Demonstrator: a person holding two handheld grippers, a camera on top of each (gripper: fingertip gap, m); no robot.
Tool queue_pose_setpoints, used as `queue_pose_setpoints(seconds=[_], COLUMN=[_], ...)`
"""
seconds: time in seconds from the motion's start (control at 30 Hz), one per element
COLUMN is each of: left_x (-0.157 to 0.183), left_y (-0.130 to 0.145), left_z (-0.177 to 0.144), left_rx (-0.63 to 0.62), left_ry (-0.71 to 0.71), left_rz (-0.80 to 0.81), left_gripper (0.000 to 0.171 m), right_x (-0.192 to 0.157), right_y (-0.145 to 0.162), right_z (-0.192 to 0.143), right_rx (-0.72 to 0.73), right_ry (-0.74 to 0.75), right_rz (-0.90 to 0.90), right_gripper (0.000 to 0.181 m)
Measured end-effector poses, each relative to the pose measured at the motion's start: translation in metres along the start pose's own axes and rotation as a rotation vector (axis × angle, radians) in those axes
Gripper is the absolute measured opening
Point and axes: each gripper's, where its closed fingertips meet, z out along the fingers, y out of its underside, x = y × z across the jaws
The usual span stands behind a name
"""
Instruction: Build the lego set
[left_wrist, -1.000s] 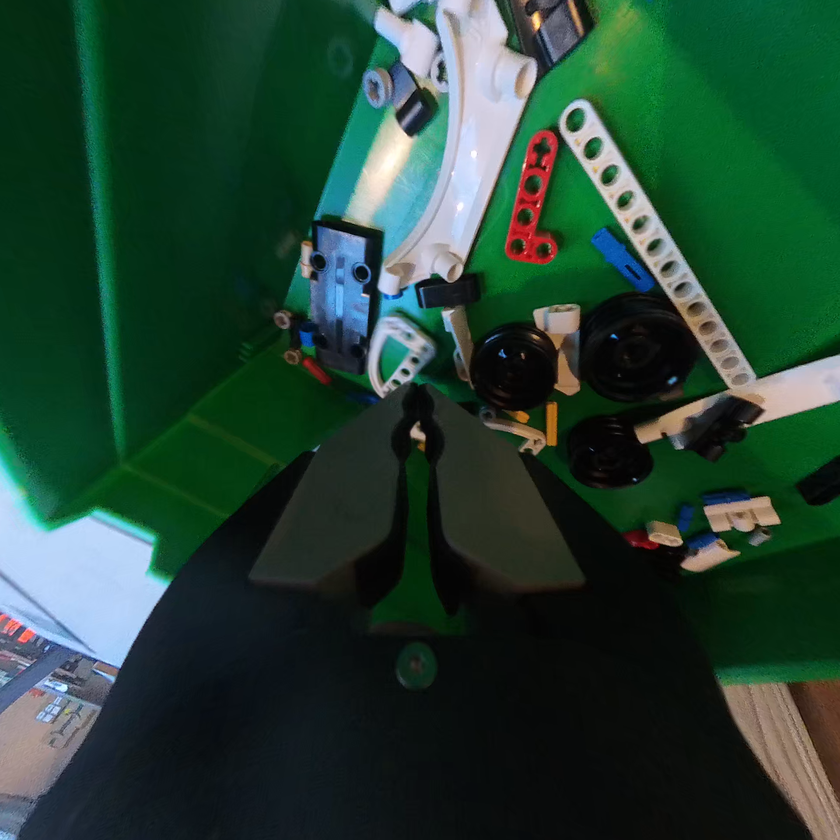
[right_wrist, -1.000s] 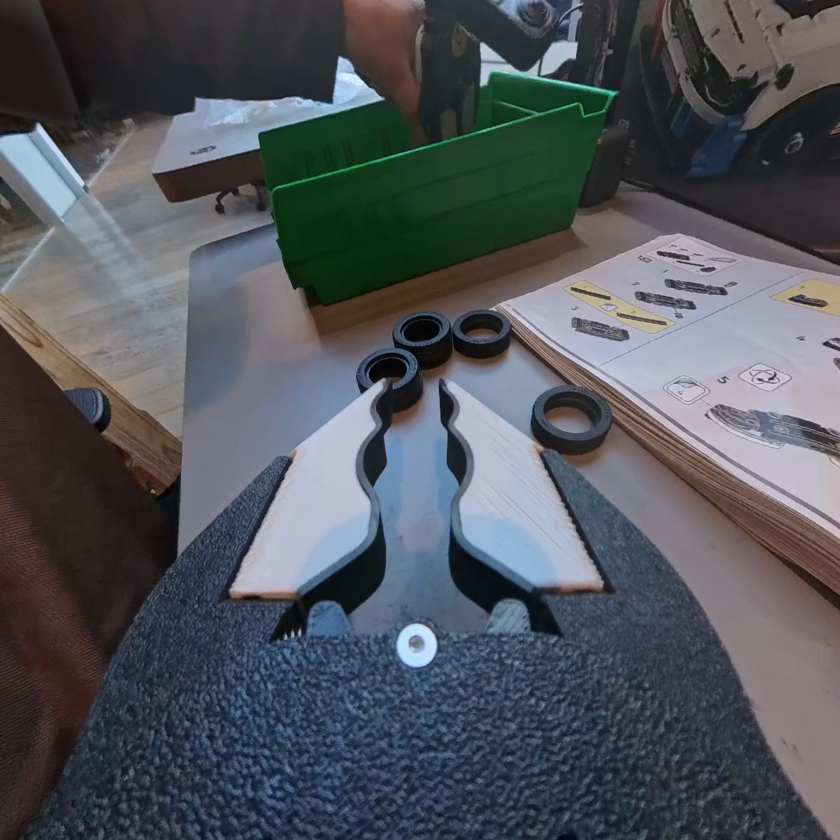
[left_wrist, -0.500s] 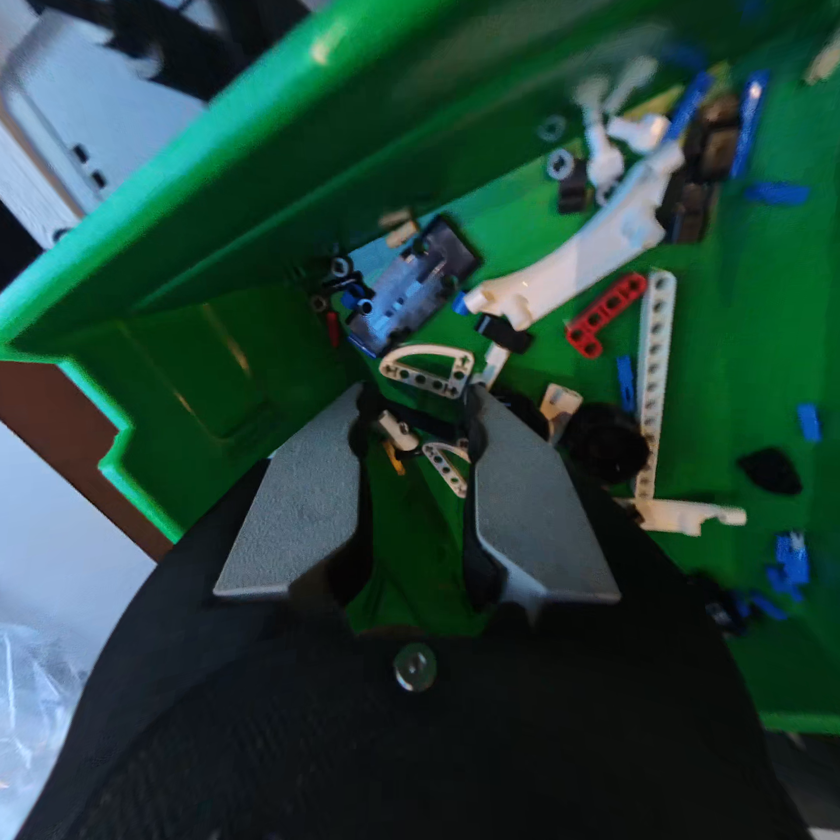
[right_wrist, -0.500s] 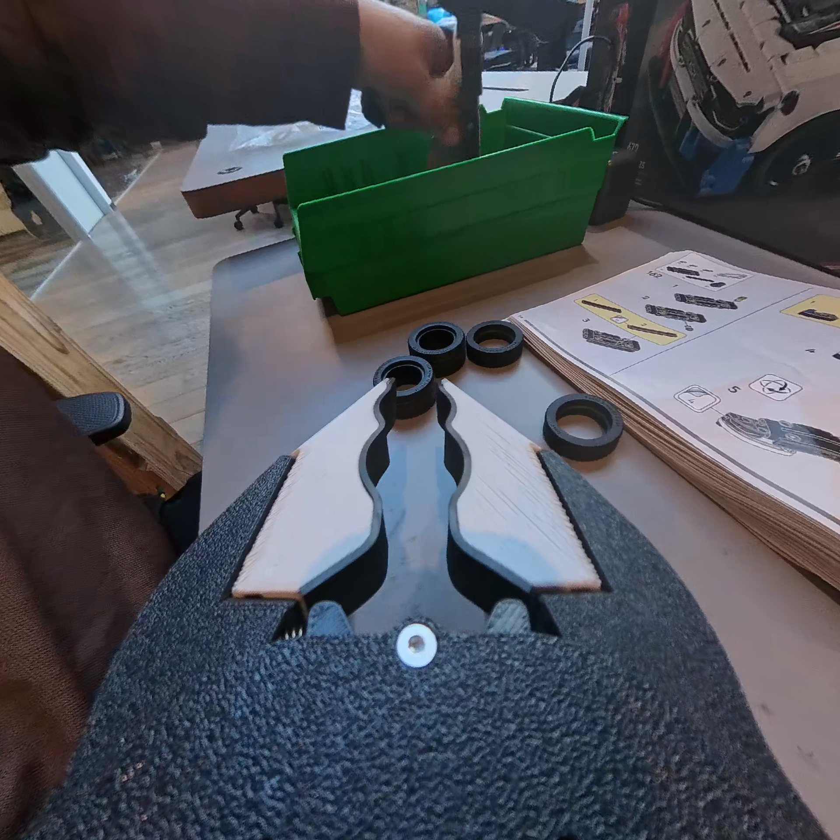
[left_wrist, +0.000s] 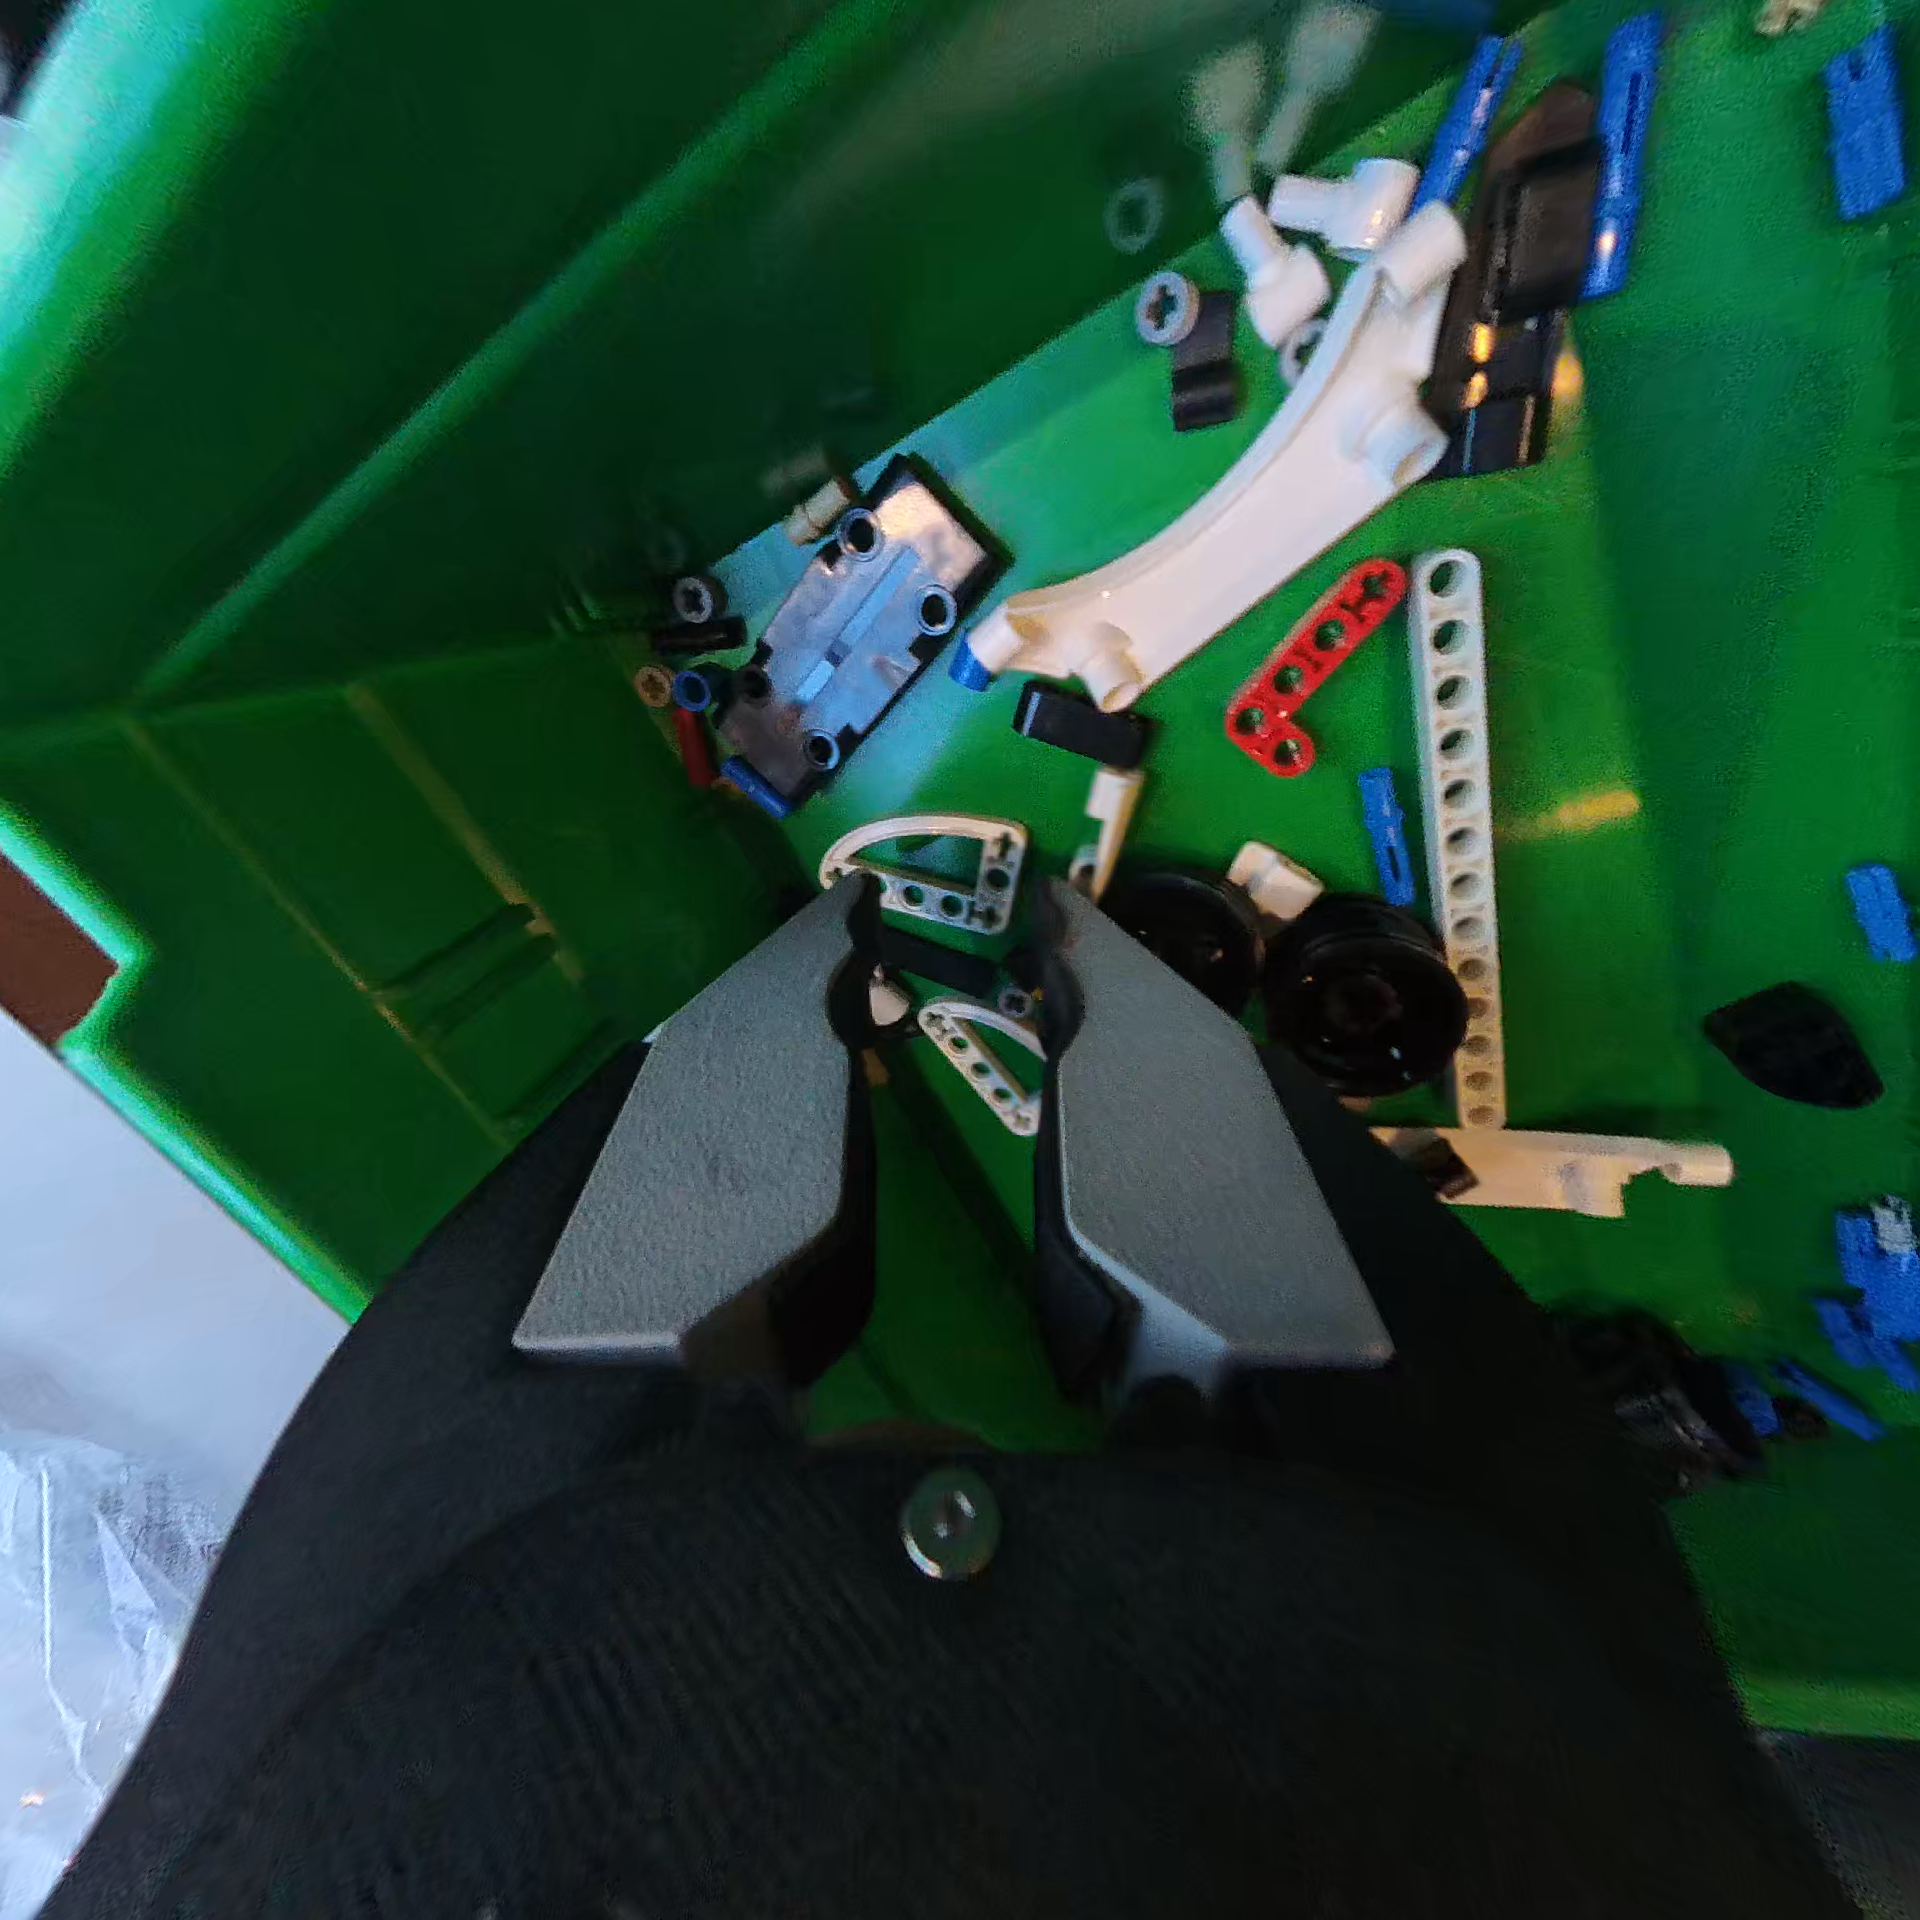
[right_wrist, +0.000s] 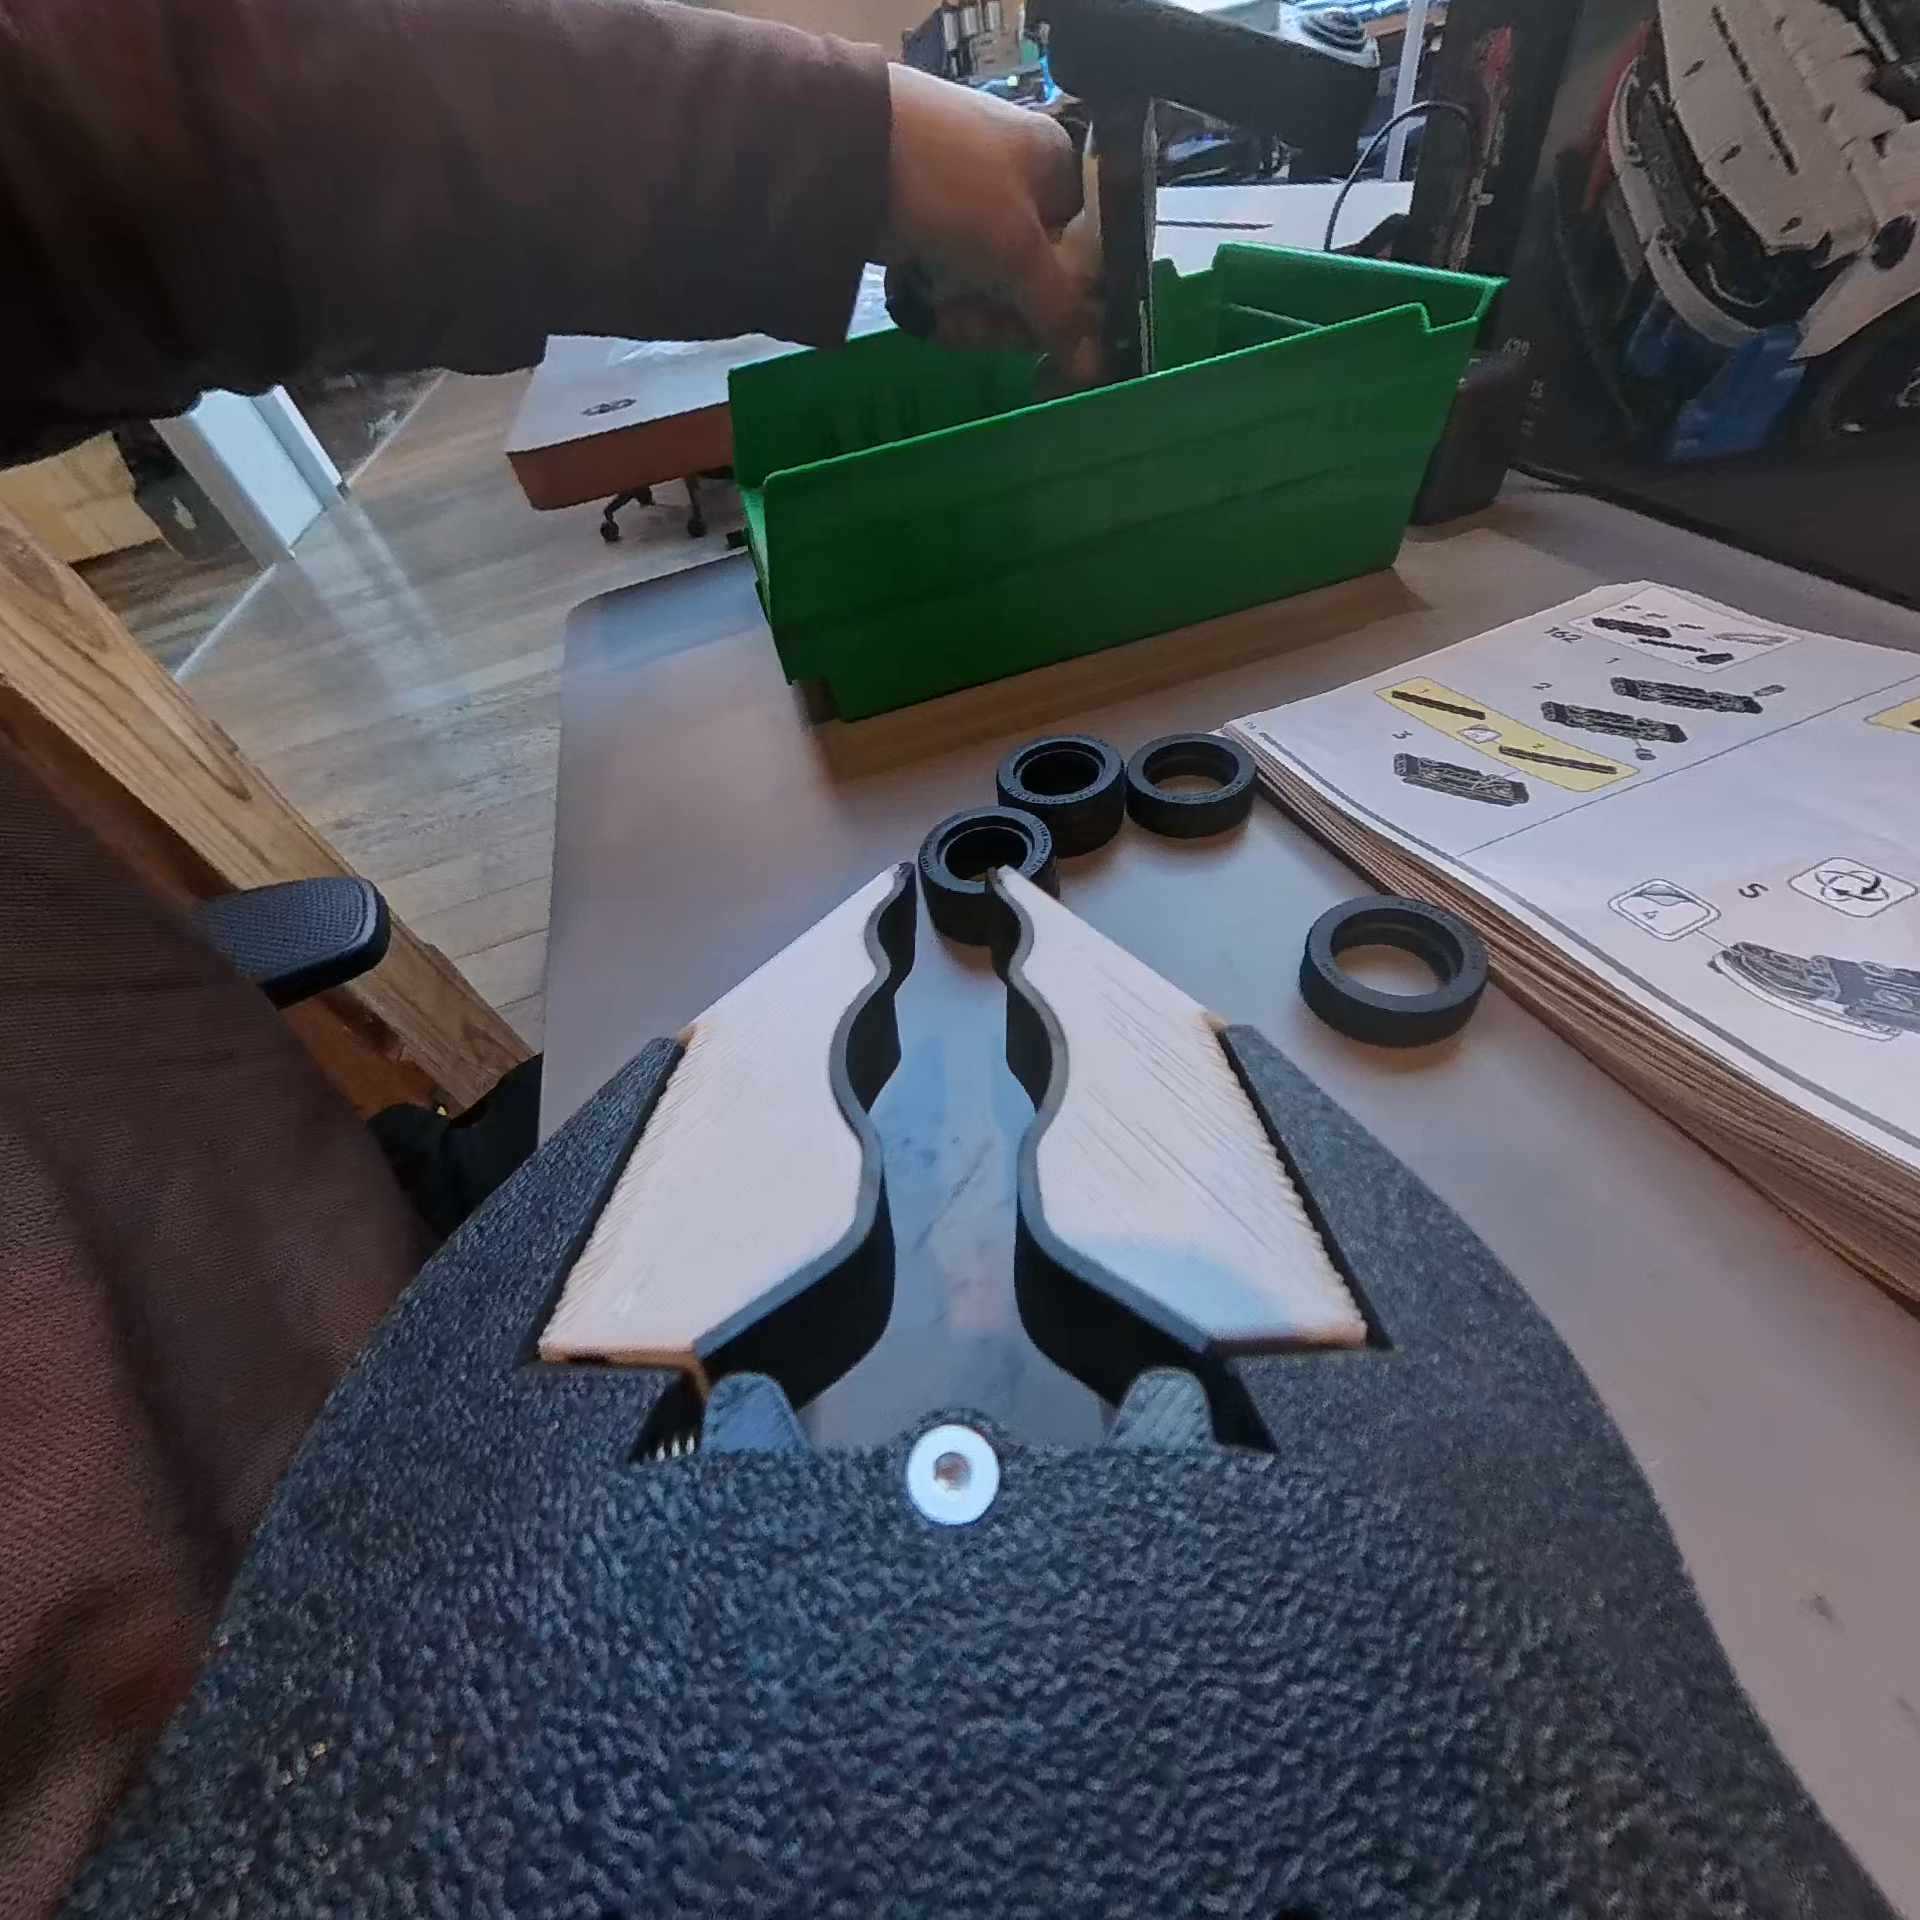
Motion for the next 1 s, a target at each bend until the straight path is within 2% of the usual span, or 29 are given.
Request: queue_pose_setpoints(seconds=[0.1,0.17,0.37,0.47,0.57,0.63,0.73,0.87,0.93,1.0], left_x=[0.011,0.013,0.011,0.011,0.006,0.006,0.004,0.02,0.058,0.116], left_y=[0.001,0.002,0.001,0.002,0.004,-0.001,-0.012,-0.013,-0.013,-0.012], left_z=[0.003,0.002,0.005,0.005,0.005,-0.004,-0.036,-0.101,-0.143,-0.188], left_rx=[-0.007,-0.018,-0.016,-0.015,-0.022,0.026,0.152,0.363,0.508,0.657], left_ry=[0.057,0.063,0.11,0.146,0.084,0.039,-0.033,-0.094,-0.031,0.068], left_rz=[0.015,0.033,0.039,0.038,0.084,0.107,0.1,0.087,0.105,0.158], left_gripper=[0.022,0.028,0.006,0.006,0.006,0.006,0.006,0.006,0.005,0.005], right_x=[-0.001,-0.001,0.0,0.001,0.001,0.0,0.0,0.001,0.001,0.002], right_y=[0.0,0.001,0.001,0.001,0.001,0.0,0.0,-0.002,-0.005,-0.012], right_z=[0.0,0.0,0.0,0.0,0.0,-0.001,-0.001,-0.004,-0.006,-0.01], right_rx=[-0.002,-0.005,-0.006,-0.005,-0.002,0.001,0.004,0.019,0.028,0.048], right_ry=[0.0,0.002,0.003,0.001,0.004,0.006,0.009,0.019,0.028,0.043], right_rz=[-0.003,-0.004,0.005,0.012,0.011,0.006,0.002,-0.001,-0.002,-0.015], right_gripper=[0.013,0.012,0.012,0.012,0.012,0.012,0.011,0.01,0.01,0.01])
